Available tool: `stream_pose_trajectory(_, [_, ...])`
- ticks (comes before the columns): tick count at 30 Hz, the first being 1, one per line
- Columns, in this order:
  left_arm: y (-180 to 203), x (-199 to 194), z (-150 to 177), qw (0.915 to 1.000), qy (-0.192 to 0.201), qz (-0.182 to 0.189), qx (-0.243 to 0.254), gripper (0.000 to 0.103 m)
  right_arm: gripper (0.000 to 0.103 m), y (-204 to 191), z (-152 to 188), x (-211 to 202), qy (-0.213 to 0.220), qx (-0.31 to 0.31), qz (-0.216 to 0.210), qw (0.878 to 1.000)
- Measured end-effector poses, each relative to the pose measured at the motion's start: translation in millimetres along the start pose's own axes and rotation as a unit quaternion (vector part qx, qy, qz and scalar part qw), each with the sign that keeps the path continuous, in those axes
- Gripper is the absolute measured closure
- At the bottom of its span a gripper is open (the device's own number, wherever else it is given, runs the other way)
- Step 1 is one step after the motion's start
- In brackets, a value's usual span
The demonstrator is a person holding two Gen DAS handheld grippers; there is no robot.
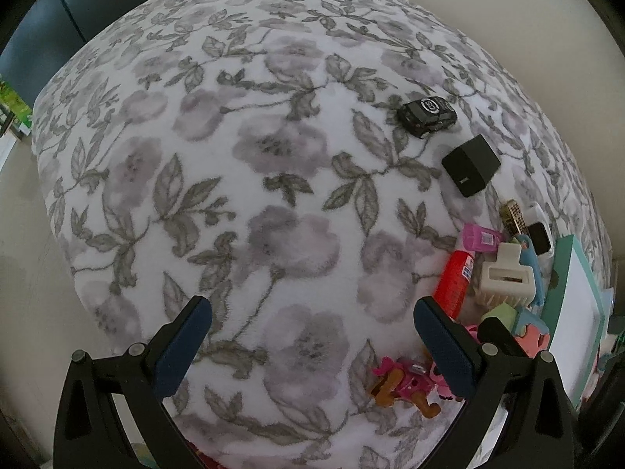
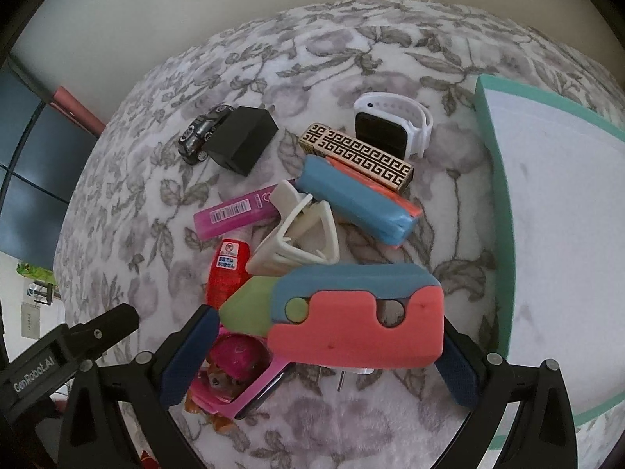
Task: Organize rigid objects
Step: 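Move right tool to the pink-blue toy knife while left tool approaches the pink watch band, then close right tool on the toy knife while left tool closes on the pink watch band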
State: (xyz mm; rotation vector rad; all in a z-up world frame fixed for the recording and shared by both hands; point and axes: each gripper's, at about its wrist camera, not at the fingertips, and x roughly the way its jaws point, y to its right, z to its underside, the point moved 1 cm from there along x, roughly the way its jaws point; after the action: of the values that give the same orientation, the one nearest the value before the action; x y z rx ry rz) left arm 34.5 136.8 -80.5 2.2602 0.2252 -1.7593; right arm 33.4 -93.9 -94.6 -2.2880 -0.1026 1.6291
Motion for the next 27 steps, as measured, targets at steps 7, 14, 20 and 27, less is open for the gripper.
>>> stream_pose_trajectory(7, [19,2,6,0.9991,-0.013,0.014,0.039,0.0,0.016,19,2,-12,0.004,0.042,-0.02,0.999])
stream_pose_trajectory(14, [44,2,15,0.9954,-0.022,0.036,0.086,0.001,0.029,33,5,-20,0.001,0.059,-0.043,0.997])
stream_pose_trajectory(20, [65,5,21,0.9923,-0.024,0.042,0.114,0.01,0.03,41,7,-26,0.003,0.061,-0.039,0.997])
stream_pose_trajectory(27, [93,3,33,0.9863,-0.017,0.062,0.152,0.041,0.03,46,6,-36,0.014,0.068,-0.048,0.996])
